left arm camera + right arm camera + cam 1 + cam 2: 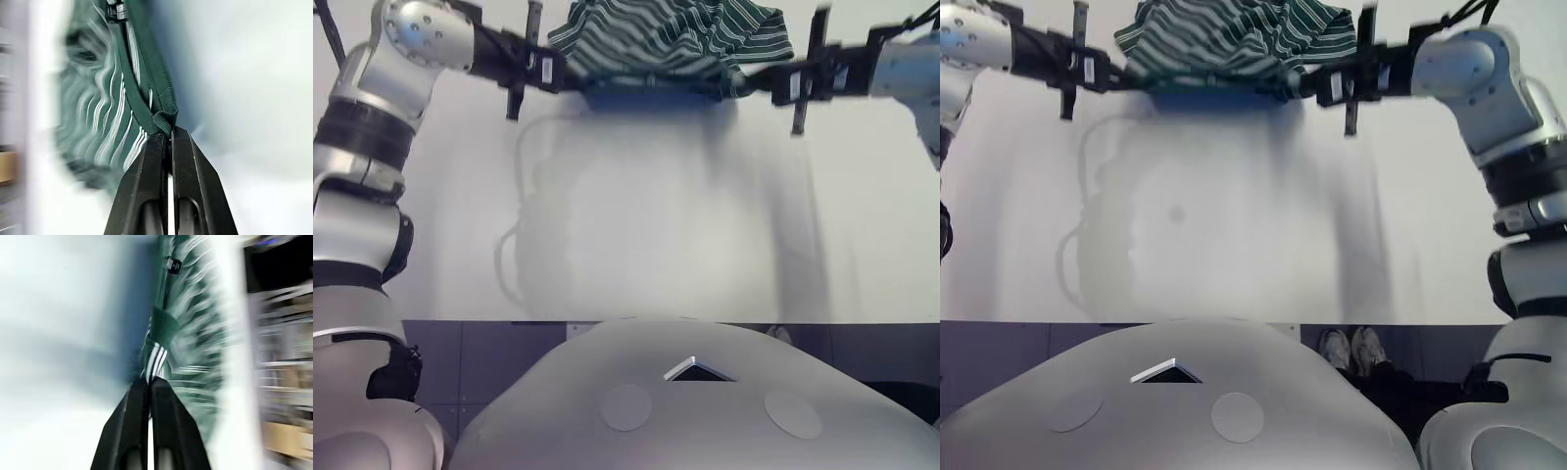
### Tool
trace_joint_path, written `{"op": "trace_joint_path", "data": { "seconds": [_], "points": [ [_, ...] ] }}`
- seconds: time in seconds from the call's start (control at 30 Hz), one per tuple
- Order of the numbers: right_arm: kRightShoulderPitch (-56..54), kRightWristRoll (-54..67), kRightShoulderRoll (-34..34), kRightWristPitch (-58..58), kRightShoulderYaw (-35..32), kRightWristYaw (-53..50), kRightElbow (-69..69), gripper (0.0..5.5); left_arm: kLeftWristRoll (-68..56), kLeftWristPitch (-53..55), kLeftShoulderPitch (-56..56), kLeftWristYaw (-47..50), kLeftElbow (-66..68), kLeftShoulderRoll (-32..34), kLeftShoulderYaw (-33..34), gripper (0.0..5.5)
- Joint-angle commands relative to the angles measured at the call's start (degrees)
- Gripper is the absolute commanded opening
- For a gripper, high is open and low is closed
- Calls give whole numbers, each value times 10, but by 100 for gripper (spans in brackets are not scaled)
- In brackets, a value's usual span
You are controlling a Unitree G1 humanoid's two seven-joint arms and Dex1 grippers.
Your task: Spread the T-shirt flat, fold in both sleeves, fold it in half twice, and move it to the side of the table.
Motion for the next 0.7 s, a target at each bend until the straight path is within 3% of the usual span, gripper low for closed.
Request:
{"op": "trace_joint_path", "data": {
  "seconds": [0.03,0.13,0.23,0.37,0.5,0.6,0.7],
  "points": [
    [159,327,-179,247,-26,220,-291,2,-339,307,87,-191,-406,206,45,0],
    [286,412,-340,244,-34,223,-415,2,-467,391,162,-186,-577,292,89,0],
    [318,446,-378,269,-72,195,-467,2,-472,409,213,-160,-632,296,104,0],
    [198,524,-266,383,-183,124,-408,2,-457,444,188,-145,-555,248,163,0],
    [192,557,-240,428,-281,134,-394,2,-543,513,161,-146,-593,242,238,0],
    [193,531,-218,438,-315,147,-391,2,-556,542,126,-138,-595,214,258,0],
    [150,449,-171,413,-315,135,-345,2,-491,529,78,-137,-538,182,260,0]
  ]
}}
